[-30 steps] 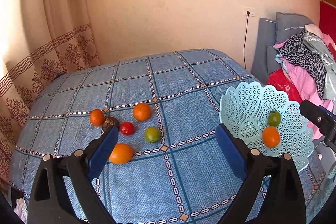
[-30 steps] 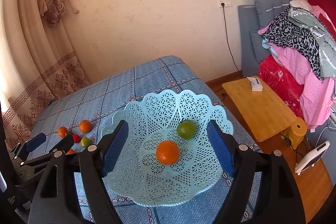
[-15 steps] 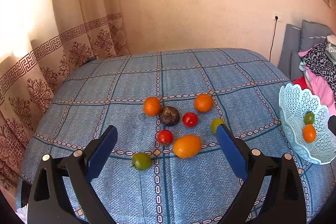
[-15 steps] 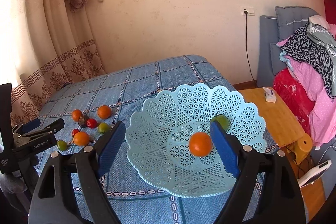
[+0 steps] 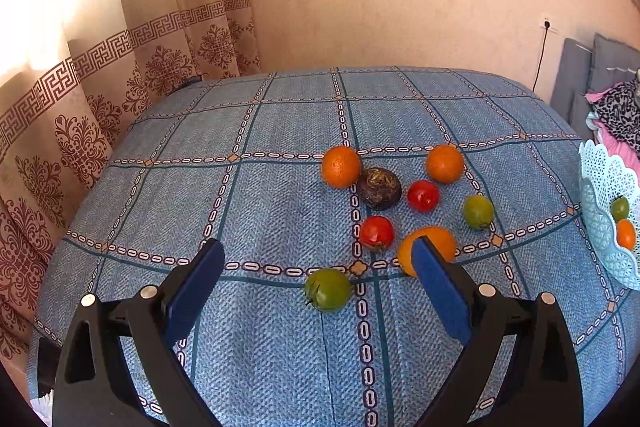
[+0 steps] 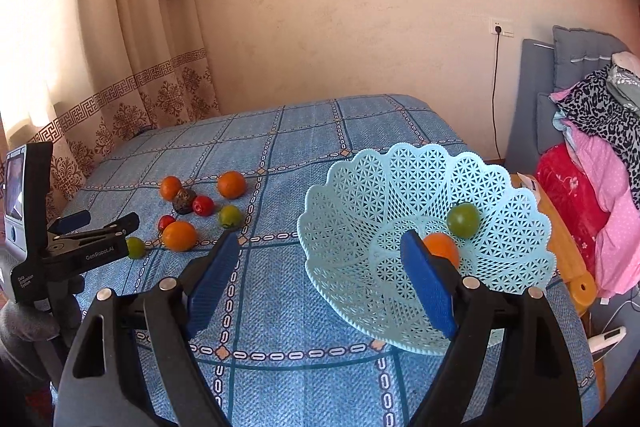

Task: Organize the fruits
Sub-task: 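Move the left tool to a smaller green tomato and grasp it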

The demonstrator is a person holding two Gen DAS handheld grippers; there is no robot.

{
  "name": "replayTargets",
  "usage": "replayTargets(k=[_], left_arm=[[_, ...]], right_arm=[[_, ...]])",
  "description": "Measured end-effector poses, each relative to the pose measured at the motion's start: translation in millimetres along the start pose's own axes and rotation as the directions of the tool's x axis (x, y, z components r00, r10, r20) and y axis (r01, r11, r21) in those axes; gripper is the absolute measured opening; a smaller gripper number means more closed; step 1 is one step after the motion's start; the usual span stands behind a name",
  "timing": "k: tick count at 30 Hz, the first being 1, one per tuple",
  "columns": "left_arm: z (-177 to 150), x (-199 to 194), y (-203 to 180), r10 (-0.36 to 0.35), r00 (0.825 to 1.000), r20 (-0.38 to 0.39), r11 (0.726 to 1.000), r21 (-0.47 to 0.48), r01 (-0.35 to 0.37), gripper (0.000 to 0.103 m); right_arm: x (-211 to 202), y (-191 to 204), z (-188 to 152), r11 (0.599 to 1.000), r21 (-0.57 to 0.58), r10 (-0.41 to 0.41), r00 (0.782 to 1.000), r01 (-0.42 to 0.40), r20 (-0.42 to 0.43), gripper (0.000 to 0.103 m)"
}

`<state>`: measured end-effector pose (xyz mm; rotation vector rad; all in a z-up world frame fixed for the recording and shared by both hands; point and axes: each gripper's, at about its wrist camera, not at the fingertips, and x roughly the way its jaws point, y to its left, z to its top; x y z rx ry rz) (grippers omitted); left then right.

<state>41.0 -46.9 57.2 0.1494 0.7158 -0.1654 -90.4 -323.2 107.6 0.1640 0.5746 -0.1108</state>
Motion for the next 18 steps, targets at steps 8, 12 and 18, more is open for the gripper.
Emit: replayTargets(k=[8, 12, 18], left_arm=[[-9.9, 19.9, 6.0, -0.016, 0.998, -0.054, 1.000, -0.009, 0.016, 0.086], [-13.7, 29.0, 10.2, -0.029, 0.996, -0.080, 0.999, -0.021, 0.027, 0.078], [-21.6, 45.6, 14.2, -0.069, 0.987, -0.143, 0.997, -0.044, 0.064, 0.056]], right_arm=[[11.3, 23.6, -0.7, 0.999, -0.044, 0.031, 0.999, -0.032, -0.028, 0.084], [19.4, 34.1, -1.0, 0.997, -0.064, 0.045, 0.998, -0.048, -0.047, 0.084], [34.1, 50.5, -1.9, 0.993, -0.092, 0.065, 0.994, -0.073, -0.083, 0.084]])
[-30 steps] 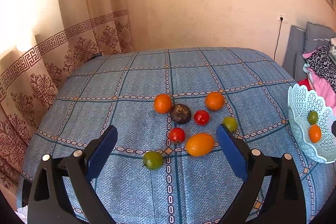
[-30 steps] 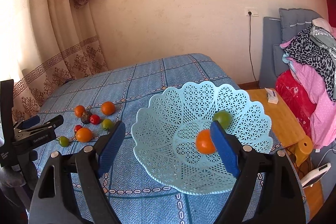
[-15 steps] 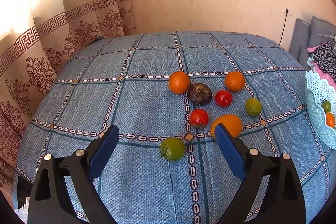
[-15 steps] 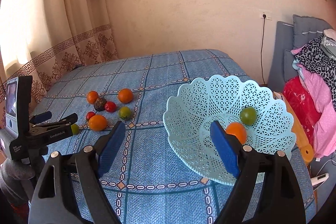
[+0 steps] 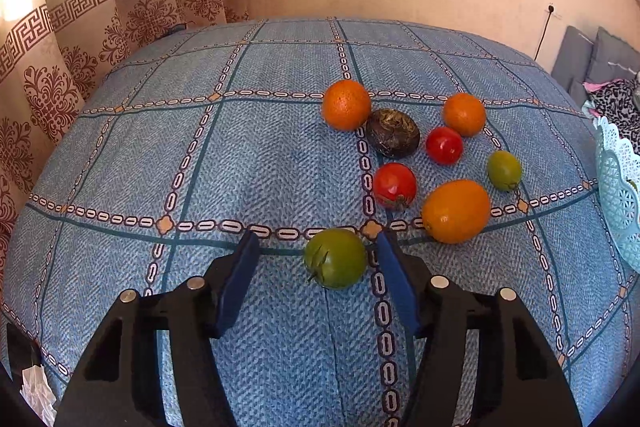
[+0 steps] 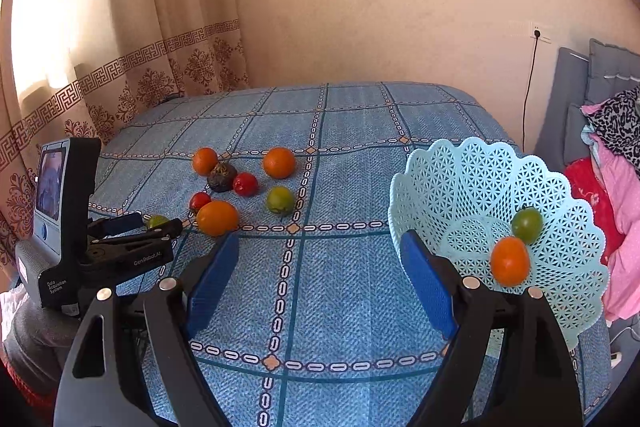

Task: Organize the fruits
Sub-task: 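Move the left tool to a smaller green tomato and grasp it, then grasp the orange tomato with the right tool while the left tool holds the green tomato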

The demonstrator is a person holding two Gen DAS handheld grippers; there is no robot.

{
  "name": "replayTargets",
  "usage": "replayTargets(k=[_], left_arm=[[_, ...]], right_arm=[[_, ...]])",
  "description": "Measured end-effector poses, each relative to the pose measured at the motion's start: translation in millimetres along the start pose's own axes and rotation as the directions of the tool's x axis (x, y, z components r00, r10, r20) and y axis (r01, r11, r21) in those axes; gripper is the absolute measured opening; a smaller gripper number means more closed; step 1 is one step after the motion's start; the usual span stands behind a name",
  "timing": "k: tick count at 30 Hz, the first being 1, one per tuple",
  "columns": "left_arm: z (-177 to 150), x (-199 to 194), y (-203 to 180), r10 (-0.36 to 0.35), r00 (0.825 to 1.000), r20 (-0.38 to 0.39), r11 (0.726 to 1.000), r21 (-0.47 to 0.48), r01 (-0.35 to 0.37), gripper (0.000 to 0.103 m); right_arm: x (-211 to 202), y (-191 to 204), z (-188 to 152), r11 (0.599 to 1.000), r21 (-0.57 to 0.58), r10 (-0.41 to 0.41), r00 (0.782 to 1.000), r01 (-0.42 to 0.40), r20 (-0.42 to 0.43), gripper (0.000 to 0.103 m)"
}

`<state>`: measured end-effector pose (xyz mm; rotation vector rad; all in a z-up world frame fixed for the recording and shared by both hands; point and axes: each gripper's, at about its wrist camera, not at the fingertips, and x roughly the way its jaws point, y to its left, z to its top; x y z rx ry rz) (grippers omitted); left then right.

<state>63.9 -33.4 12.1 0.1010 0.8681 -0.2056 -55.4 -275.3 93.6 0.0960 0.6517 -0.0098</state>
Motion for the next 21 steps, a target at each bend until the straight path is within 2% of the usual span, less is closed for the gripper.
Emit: replayTargets(k=[4, 8, 10, 14, 21], left_arm=[[1.0, 1.3, 4.8, -0.020, 1.000, 0.000, 1.000, -0.022, 0.020, 0.048], [0.9, -1.1, 8.8, -0.078, 0.997, 0.004, 0.996, -0.043, 0.078, 0.031], [0.3, -2.9, 9.8, -0.085, 0.996, 0.006, 0.995, -0.056, 0.085, 0.030], [-1.5, -9.0, 15.9, -0.048, 0.999, 0.022, 0.995, -0.082, 0.050, 0.029], [1.6, -27.5, 29.0, 0.091, 0.991, 0.099, 0.989, -0.122, -0.079, 0.029]], right_arm=[[11.6, 10.7, 1.9, 1.000, -0.014, 0.023, 0.999, -0.024, -0.025, 0.084], [27.2, 21.7, 2.4, 0.997, -0.028, 0.065, 0.996, -0.067, -0.060, 0.084], [36.1, 26.6, 2.5, 0.994, -0.032, 0.100, 0.992, -0.103, -0.081, 0.084], [53.3, 38.7, 4.1, 0.988, -0.052, 0.141, 0.983, -0.148, -0.114, 0.084], [85.2, 60.9, 8.2, 0.976, -0.079, 0.184, 0.967, -0.201, -0.177, 0.081]])
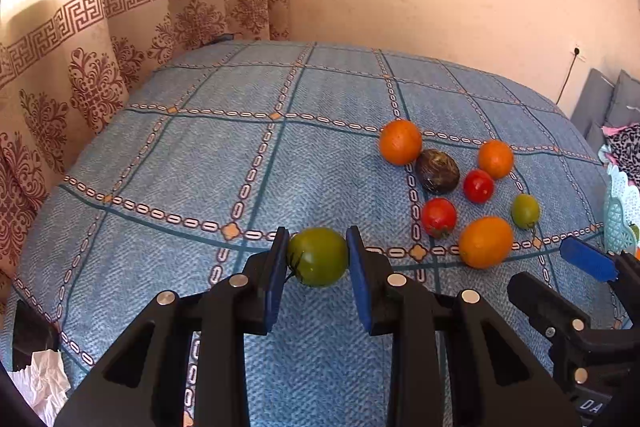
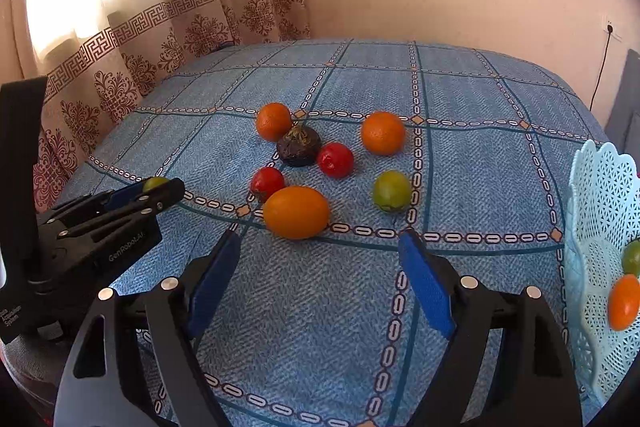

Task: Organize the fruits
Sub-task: 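Grasp the orange tomato with the right tool while the left tool holds the green tomato, then carry both fruits into the basket and open both tools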

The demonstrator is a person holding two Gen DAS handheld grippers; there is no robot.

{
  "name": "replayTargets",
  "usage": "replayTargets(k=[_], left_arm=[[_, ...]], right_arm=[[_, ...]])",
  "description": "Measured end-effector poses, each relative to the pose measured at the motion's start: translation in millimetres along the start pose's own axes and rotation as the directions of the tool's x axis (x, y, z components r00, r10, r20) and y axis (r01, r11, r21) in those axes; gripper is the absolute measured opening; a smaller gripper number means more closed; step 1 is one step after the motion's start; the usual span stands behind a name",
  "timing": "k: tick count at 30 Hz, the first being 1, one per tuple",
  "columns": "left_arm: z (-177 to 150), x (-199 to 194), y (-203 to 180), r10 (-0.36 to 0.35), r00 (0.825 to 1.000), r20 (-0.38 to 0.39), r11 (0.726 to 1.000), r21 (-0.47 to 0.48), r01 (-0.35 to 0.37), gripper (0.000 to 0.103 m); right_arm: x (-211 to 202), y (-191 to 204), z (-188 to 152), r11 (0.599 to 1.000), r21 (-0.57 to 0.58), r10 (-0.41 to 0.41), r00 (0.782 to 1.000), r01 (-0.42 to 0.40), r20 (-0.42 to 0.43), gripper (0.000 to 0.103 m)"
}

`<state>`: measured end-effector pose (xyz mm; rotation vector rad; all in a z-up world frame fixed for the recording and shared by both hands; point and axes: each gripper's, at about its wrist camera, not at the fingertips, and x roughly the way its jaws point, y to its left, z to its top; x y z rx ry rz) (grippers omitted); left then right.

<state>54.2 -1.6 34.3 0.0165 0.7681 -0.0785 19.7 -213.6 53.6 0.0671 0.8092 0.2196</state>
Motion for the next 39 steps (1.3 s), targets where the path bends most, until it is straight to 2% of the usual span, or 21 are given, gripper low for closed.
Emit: replayTargets(k=[1, 5, 14, 18, 22, 32, 39], left_arm=[[0.7, -2.3, 2.1, 0.012, 1.000, 0.008, 1.000, -0.005, -0.012, 0.029], [4.4, -5.7, 9.2, 0.026, 0.999, 0.022, 0.999, -0.029, -0.025, 0.029], [3.8, -4.7, 10.6, 0.010, 1.000, 0.018, 0.999, -0.040, -0.009, 0.029], [3.9, -4.6, 10.5, 0.004, 1.000, 0.017, 0.999, -0.035, -0.003, 0.030], [2.9, -3.3, 9.3, 0.000, 1.000, 0.014, 1.000, -0.027, 0.000, 0.030], [1.2, -7.2, 2.8, -0.010, 1.000, 0.025, 1.000, 0.002, 0.010, 0.030], [-1.6, -14.7, -6.9, -0.021, 0.999, 0.046, 0.999, 0.037, 0.019, 0.029]], right_arm=[[5.3, 1.9, 1.3, 1.000, -0.005, 0.001, 1.000, -0.001, -0.012, 0.077], [24.1, 7.4, 5.7, 1.000, -0.010, 0.010, 0.999, -0.011, -0.051, 0.069], [44.7, 11.7, 12.5, 1.000, -0.008, -0.021, 0.996, 0.020, -0.082, 0.057], [46.2, 11.5, 12.9, 0.999, -0.010, -0.045, 0.996, 0.045, -0.075, 0.054], [44.6, 11.5, 10.1, 0.999, -0.017, -0.034, 0.997, 0.033, -0.064, 0.046], [30.3, 10.1, 1.7, 0.999, 0.006, -0.039, 0.998, 0.039, -0.051, 0.046], [3.2, 2.6, -3.3, 0.998, 0.048, -0.047, 0.999, 0.047, -0.002, 0.046]])
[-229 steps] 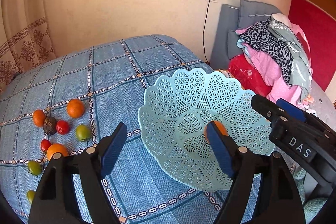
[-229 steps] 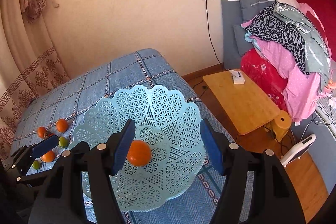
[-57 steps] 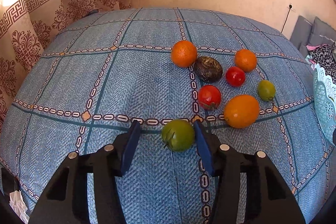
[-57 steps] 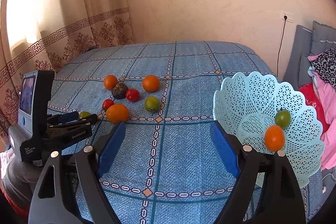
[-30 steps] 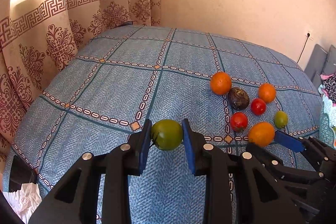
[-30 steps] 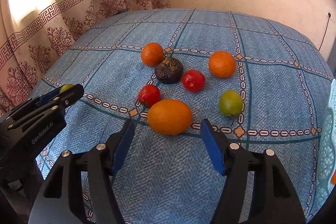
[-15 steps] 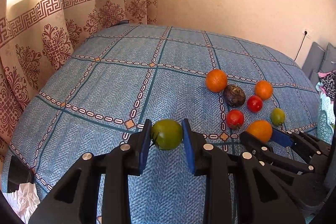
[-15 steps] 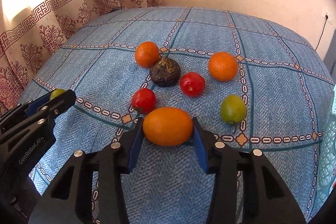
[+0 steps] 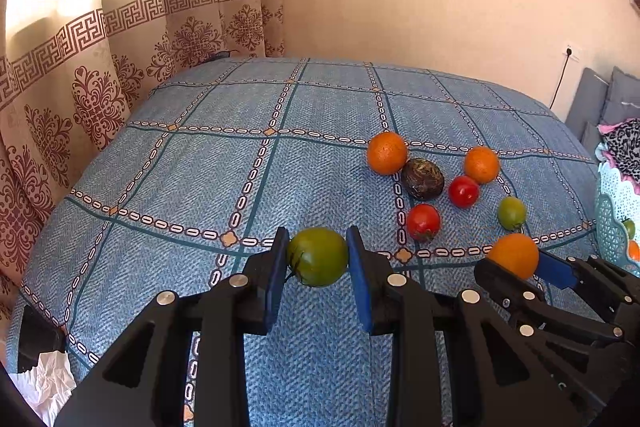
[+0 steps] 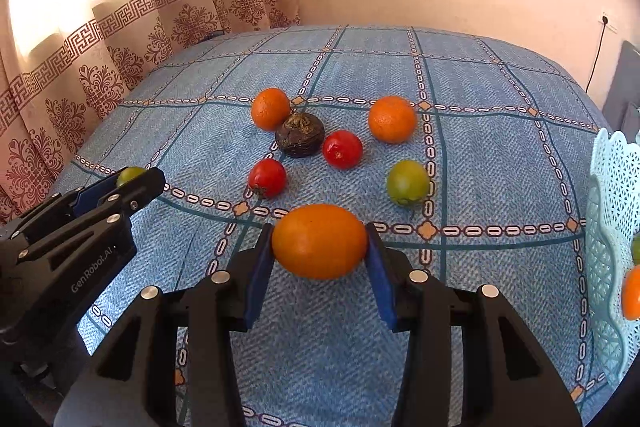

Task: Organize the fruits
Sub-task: 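Carry both fruits into the basket and open both tools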

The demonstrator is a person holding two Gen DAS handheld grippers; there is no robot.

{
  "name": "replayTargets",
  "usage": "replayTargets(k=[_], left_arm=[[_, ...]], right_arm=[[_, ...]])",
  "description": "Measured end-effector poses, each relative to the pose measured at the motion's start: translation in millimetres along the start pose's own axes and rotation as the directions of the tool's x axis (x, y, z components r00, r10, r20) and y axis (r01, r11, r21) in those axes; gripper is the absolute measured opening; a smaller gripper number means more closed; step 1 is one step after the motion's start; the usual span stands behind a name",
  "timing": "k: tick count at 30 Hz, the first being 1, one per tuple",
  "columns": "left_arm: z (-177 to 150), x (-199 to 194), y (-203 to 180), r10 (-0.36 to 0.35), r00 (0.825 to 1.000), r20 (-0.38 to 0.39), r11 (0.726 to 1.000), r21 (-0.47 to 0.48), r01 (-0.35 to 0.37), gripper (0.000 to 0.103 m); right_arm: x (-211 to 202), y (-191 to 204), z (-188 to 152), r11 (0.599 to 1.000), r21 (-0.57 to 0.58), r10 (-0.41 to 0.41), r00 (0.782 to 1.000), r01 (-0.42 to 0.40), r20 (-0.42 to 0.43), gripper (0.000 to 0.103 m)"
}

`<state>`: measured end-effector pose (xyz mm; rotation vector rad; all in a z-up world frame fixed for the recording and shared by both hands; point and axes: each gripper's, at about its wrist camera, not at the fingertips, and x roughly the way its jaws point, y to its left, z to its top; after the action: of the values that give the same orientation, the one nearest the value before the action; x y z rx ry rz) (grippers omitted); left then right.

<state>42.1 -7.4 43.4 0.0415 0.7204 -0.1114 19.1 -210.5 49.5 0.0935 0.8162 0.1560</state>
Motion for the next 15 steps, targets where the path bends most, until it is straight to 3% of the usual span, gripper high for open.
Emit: replayTargets(k=[15], left_arm=[[1.6, -22.5, -25.6, -0.035, 0.999, 0.034, 0.998, 0.048, 0.033, 0.029]], right_arm=[[-65.9, -30.8, -4.7, 0.995, 0.095, -0.034, 0.993, 0.023, 0.114, 0.046]])
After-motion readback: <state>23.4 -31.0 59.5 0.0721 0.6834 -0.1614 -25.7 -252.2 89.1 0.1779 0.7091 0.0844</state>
